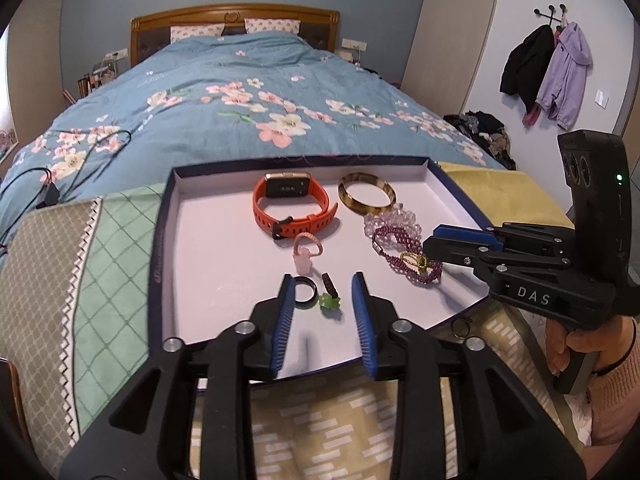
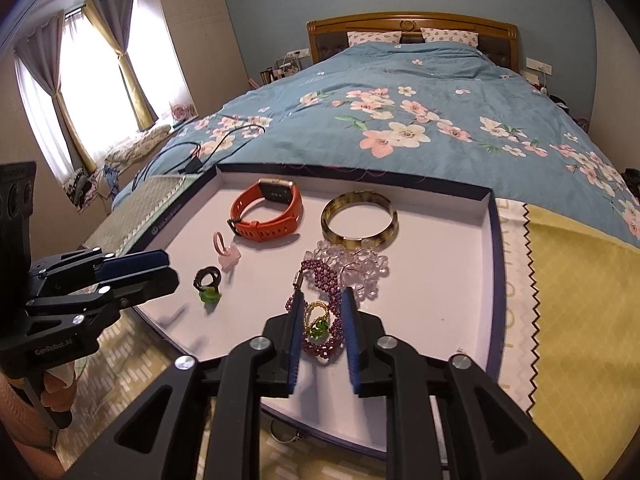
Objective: Organize jewelry
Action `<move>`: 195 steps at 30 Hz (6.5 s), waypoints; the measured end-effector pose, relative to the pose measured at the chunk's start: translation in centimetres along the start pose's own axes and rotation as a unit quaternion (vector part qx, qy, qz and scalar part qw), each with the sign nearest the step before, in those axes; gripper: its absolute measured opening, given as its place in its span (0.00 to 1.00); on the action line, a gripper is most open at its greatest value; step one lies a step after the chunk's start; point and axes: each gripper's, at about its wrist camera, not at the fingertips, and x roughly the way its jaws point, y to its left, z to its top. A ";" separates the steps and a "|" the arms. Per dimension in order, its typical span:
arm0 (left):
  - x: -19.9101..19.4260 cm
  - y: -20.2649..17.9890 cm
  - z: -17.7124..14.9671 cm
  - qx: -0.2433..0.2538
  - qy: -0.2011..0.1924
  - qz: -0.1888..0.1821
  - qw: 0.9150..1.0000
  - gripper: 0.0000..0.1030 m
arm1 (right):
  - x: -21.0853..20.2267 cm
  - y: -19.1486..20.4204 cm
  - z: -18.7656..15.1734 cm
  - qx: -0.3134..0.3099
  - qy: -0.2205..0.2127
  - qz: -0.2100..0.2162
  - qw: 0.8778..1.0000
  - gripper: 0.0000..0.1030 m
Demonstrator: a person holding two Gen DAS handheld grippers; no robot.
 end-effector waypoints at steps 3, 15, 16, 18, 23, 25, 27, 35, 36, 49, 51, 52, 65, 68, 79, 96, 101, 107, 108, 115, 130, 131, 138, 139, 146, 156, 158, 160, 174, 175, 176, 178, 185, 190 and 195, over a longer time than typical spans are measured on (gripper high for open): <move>-1.2 0.2 -0.2 0.003 -0.010 -0.005 1.000 0.32 | -1.0 0.0 0.1 0.003 -0.010 0.004 1.000 0.19; -5.5 -2.1 -3.7 0.043 -0.023 -0.055 0.997 0.39 | -6.2 2.0 -2.4 -0.035 -0.032 0.032 0.998 0.24; -5.6 -2.4 -4.1 0.048 -0.021 -0.061 0.997 0.40 | -6.2 2.1 -2.8 -0.038 -0.028 0.032 0.998 0.24; -5.5 -3.0 -4.7 0.058 -0.014 -0.069 0.996 0.40 | -5.9 2.4 -3.8 -0.043 -0.010 0.033 0.998 0.24; -4.1 -4.6 -5.6 0.079 0.010 -0.072 0.994 0.40 | -4.2 2.7 -5.6 -0.044 0.026 0.032 0.998 0.24; -3.6 -4.8 -5.8 0.083 0.018 -0.073 0.994 0.40 | -3.8 3.0 -5.8 -0.047 0.031 0.034 0.998 0.24; -3.2 -4.9 -5.9 0.083 0.023 -0.072 0.994 0.40 | -3.5 3.3 -5.8 -0.055 0.034 0.032 0.997 0.24; -2.5 -4.4 -5.9 0.075 0.033 -0.067 0.994 0.40 | -1.8 3.8 -5.4 -0.068 0.056 0.026 0.996 0.23; -2.4 -4.4 -5.9 0.075 0.034 -0.067 0.994 0.40 | -1.5 3.8 -5.5 -0.066 0.060 0.026 0.996 0.23; -2.2 -4.7 -6.1 0.084 0.038 -0.066 0.994 0.40 | -4.0 4.3 -7.4 -0.085 0.064 0.037 0.994 0.18; -2.0 -4.8 -6.1 0.088 0.040 -0.065 0.993 0.40 | -4.8 3.9 -7.6 -0.074 0.053 0.040 0.995 0.18; -1.9 -4.9 -6.1 0.090 0.042 -0.064 0.993 0.40 | -5.1 3.6 -7.6 -0.065 0.049 0.034 0.996 0.18; 1.1 -6.5 -5.4 0.107 0.080 -0.045 0.990 0.35 | -4.1 3.3 -7.9 -0.046 0.054 0.002 0.997 0.30; 1.2 -6.3 -5.3 0.102 0.081 -0.042 0.991 0.28 | -3.9 3.7 -7.8 -0.054 0.055 -0.005 0.997 0.31; 0.7 -6.0 -5.4 0.087 0.080 -0.041 0.992 0.17 | -3.7 4.5 -7.7 -0.073 0.056 -0.026 0.995 0.21; -0.5 -5.1 -6.1 0.063 0.071 -0.046 0.994 0.17 | -4.0 4.0 -7.6 -0.054 0.051 -0.013 0.997 0.00; -0.9 -4.9 -6.2 0.058 0.067 -0.046 0.995 0.17 | -4.2 3.7 -7.6 -0.047 0.044 -0.008 0.998 0.00; -1.2 -4.5 -6.4 0.051 0.064 -0.046 0.996 0.17 | -4.2 3.6 -7.6 -0.045 0.045 -0.010 0.998 0.00; -1.3 -4.4 -6.4 0.050 0.064 -0.046 0.996 0.17 | -4.1 3.6 -7.5 -0.043 0.048 -0.009 0.998 0.02; -1.3 -4.4 -6.4 0.050 0.064 -0.047 0.996 0.17 | -3.4 3.4 -7.1 -0.030 0.051 0.002 0.998 0.15; -1.8 -4.3 -6.4 0.048 0.058 -0.044 0.996 0.17 | -3.9 3.7 -6.9 -0.034 0.037 0.014 0.999 0.04; -1.9 -4.3 -6.4 0.048 0.057 -0.043 0.996 0.17 | -4.1 3.7 -6.9 -0.034 0.033 0.016 0.999 0.04; -2.8 -4.6 -6.0 0.051 0.044 -0.038 0.997 0.17 | -5.1 3.7 -6.5 -0.027 0.012 0.025 0.999 0.04; -2.9 -4.6 -5.9 0.051 0.043 -0.039 0.997 0.17 | -5.2 3.7 -6.4 -0.027 0.009 0.025 0.999 0.04; -3.9 -4.9 -5.4 0.054 0.028 -0.036 0.997 0.17 | -5.7 3.6 -6.0 -0.021 -0.006 0.028 0.999 0.04; -4.8 -5.0 -4.8 0.054 0.014 -0.033 0.998 0.17 | -6.1 3.7 -5.4 -0.021 -0.019 0.032 0.999 0.04; -4.9 -5.0 -4.7 0.054 0.012 -0.032 0.998 0.17 | -6.0 3.7 -5.3 -0.020 -0.020 0.033 0.999 0.04; -5.0 -5.1 -4.6 0.054 0.010 -0.032 0.998 0.17 | -6.0 3.7 -5.2 -0.021 -0.021 0.032 0.999 0.04; -5.3 -5.2 -3.7 0.055 -0.001 -0.030 0.998 0.17 | -6.3 3.4 -4.6 -0.021 -0.032 0.030 0.999 0.04; -5.3 -5.2 -3.7 0.055 -0.001 -0.031 0.998 0.17 | -6.3 3.4 -4.5 -0.021 -0.033 0.030 0.999 0.04; -5.3 -5.3 -3.6 0.055 -0.002 -0.031 0.998 0.17 | -6.4 3.4 -4.6 -0.021 -0.034 0.030 0.999 0.04; -5.4 -5.3 -3.6 0.055 -0.003 -0.031 0.998 0.17 | -6.4 3.4 -4.5 -0.022 -0.035 0.030 0.999 0.04; -5.6 -5.3 -3.3 0.055 -0.009 -0.030 0.998 0.17 | -6.6 3.3 -4.1 -0.024 -0.040 0.029 0.998 0.04; -5.7 -5.3 -3.1 0.056 -0.012 -0.029 0.998 0.17 | -6.5 3.3 -4.0 -0.024 -0.040 0.029 0.998 0.04; -5.9 -5.3 -3.0 0.056 -0.015 -0.029 0.998 0.17 | -6.6 3.3 -3.9 -0.024 -0.041 0.029 0.998 0.04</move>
